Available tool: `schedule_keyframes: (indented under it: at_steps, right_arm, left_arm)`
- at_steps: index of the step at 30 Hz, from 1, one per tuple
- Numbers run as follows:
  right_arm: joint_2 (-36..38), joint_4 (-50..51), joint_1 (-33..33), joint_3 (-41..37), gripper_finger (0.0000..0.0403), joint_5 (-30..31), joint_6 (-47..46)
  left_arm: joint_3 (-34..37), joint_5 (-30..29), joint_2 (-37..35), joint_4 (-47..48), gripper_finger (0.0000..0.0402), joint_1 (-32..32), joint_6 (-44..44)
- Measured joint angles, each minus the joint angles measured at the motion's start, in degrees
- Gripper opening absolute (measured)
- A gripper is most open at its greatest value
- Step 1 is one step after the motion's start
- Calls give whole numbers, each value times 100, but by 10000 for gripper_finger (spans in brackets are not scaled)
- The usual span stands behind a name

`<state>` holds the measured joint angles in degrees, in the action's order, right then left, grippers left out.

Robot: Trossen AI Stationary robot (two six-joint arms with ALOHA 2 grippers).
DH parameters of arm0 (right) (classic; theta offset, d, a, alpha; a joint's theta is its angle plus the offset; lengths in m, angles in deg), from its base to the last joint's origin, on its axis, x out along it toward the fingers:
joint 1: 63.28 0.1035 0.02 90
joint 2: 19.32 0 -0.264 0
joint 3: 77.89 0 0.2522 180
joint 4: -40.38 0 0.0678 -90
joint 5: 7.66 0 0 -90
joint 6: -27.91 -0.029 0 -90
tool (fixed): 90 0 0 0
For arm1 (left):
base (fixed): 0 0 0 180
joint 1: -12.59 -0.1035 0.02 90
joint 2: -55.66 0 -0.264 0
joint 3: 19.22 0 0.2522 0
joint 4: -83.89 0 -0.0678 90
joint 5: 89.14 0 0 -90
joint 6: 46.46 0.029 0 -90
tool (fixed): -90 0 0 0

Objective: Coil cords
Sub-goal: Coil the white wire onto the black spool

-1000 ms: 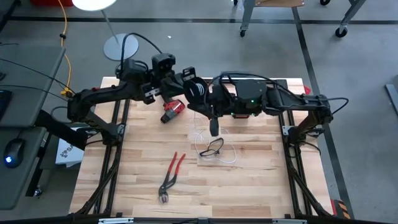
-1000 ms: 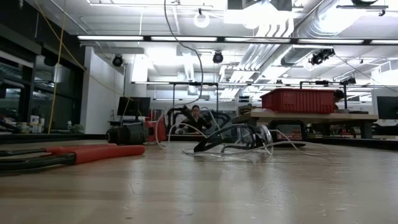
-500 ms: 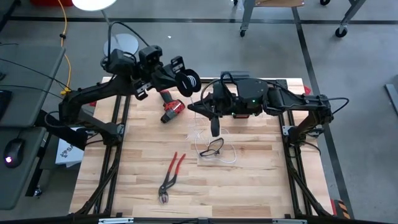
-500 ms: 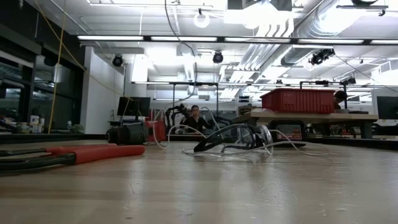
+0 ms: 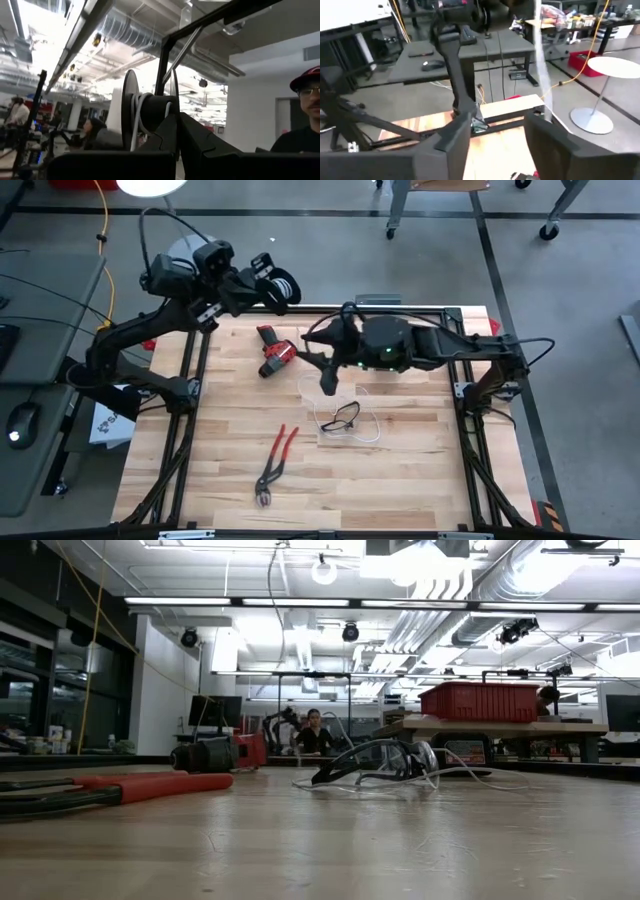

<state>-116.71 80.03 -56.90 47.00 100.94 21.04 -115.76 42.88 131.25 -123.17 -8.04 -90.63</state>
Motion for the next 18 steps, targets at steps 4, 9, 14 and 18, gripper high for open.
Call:
schedule_keyframes:
  at_steps: [4,9,14,18]
  right_arm:
    - [-153,-219,-115,8,196,348,-10]
    - [-424,-700,-173,7,197,731,273]
    - [-481,-984,-180,17,197,542,358]
    - [-515,-909,-184,11,196,738,551]
  left_arm:
    - [-4,-38,-18,38,0,12,92]
    - [3,-49,-22,13,0,58,66]
    - [3,-53,-15,46,0,82,-30]
    - [3,-51,-26,45,0,81,-23]
